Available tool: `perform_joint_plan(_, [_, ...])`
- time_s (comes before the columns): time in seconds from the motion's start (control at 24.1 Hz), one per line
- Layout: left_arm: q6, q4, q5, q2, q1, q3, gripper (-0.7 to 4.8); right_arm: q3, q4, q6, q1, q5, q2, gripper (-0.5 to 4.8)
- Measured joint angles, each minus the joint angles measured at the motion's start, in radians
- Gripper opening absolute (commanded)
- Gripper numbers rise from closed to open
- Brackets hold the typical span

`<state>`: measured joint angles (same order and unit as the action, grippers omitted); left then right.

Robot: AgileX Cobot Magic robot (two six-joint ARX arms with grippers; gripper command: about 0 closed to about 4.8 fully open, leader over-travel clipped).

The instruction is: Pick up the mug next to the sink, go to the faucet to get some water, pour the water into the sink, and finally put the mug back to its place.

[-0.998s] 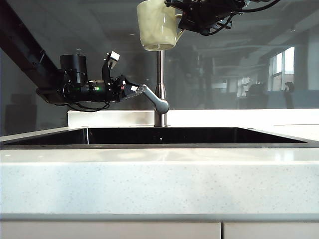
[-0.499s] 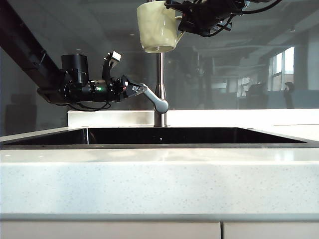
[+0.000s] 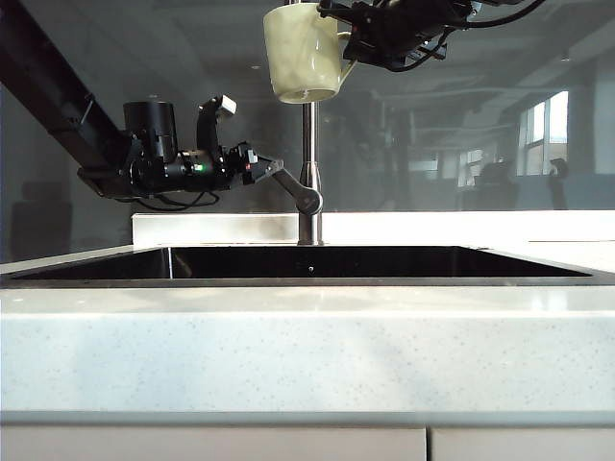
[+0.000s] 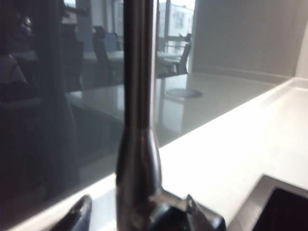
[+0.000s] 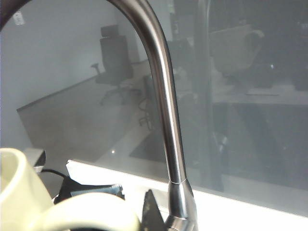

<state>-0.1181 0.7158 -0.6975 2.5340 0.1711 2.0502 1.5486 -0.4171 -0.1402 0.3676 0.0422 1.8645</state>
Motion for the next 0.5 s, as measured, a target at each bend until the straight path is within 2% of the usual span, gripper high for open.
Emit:
perform_joint_plan(0.08, [-0.019, 0.002, -0.024, -0.005, -0.006, 0.002, 2.42, 0.0, 0.0, 0.0, 0.0, 0.002, 0.0, -0.02])
perform_joint_plan(0.21, [-0.074, -0.003, -0.163, -0.006, -0.035, 0.002, 2.42, 0.0, 0.003, 0.0, -0.002, 0.003, 0.0, -0.02])
perform_joint_plan(0.37, [-0.211, 0.021, -0.365, -0.005, -0.057, 0.0, 2.42, 0.0, 0.019, 0.001, -0.014, 0.003, 0.0, -0.02])
perform_joint_plan(0.5, [-0.33, 0.123, -0.5, -0.005, -0.06, 0.0, 2.42, 0.0, 0.048, 0.009, -0.029, 0.005, -0.001, -0.02])
